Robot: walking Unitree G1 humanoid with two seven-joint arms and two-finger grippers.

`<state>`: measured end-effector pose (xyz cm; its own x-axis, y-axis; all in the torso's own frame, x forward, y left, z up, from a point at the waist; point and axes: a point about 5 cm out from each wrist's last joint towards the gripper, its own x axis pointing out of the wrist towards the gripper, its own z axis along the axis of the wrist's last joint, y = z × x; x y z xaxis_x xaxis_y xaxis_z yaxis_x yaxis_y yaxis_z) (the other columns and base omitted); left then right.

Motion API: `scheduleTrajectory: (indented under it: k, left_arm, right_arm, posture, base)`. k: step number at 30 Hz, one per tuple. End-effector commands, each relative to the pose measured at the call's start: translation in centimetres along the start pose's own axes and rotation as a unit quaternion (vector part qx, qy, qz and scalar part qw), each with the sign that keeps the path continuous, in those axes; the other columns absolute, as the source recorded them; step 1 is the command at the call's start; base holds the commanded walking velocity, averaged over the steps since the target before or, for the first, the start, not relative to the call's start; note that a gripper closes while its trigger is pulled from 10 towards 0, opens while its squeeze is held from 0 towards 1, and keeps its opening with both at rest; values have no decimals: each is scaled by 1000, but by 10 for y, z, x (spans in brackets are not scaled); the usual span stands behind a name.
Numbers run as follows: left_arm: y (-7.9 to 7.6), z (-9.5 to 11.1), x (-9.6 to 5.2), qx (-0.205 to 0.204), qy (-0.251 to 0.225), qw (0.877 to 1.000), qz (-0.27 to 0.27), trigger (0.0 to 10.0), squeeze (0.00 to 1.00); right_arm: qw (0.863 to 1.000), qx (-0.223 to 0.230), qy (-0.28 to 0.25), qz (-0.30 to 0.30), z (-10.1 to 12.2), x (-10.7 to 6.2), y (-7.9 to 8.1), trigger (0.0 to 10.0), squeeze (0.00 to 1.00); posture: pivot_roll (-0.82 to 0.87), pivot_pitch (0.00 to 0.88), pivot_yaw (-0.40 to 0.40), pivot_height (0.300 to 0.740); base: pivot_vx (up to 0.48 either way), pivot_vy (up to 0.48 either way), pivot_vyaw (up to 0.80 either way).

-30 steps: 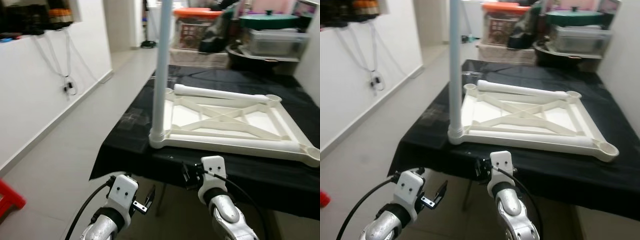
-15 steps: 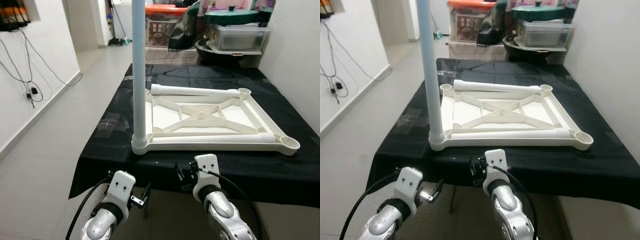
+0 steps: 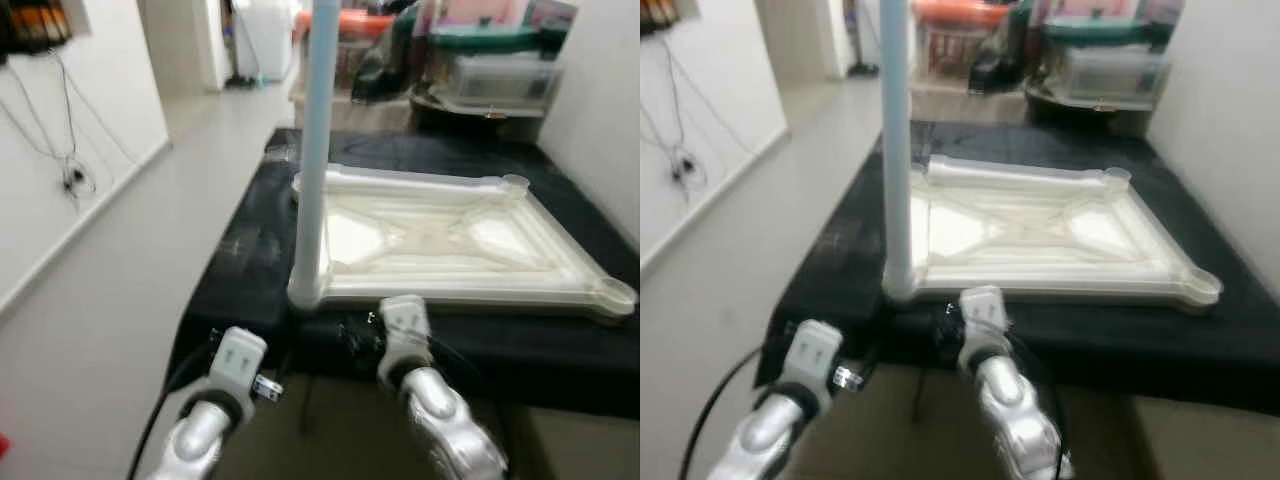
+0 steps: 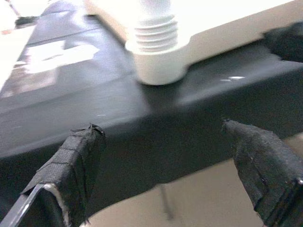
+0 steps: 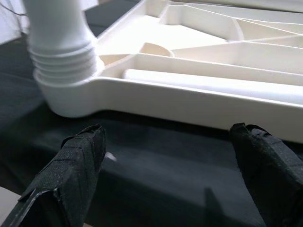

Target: Building children table

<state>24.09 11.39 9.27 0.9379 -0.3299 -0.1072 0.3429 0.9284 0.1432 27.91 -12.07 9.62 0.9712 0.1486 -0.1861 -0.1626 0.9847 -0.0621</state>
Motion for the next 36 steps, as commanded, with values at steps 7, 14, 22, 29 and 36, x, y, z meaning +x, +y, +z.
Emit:
scheduleTrajectory:
  k: [7,14,22,29,36]
  left_arm:
    - [-2,-4,0,1,4,1000,-2,10000,0]
    - [-3,-5,1,4,5,1000,-5,10000,0]
    - [-3,-5,2,8,4,1000,-2,10000,0]
    - [-4,-5,3,15,6,1000,-3,10000,0]
    - [0,-1,3,8,-4,1000,17,10000,0]
  right_arm:
    - [1000,0,19,-8,-6,1,-3,10000,0]
    - [1000,-2,19,-11,-6,2,-4,10000,0]
    - [1000,-7,22,-11,-6,2,-5,10000,0]
    - [1000,-12,25,-11,-7,2,-4,10000,0]
    - [1000,-12,20,-10,-6,2,-4,10000,0]
  posture:
    - [155,0,-37,740]
    - [155,0,-38,740]
    - [155,0,-40,740]
    - [154,0,-42,740]
    - [156,0,-46,740]
  base:
    - [-99,0,0]
    - [-415,0,0]
    - [-367,0,0]
    - [0,0,0]
    - [0,0,0]
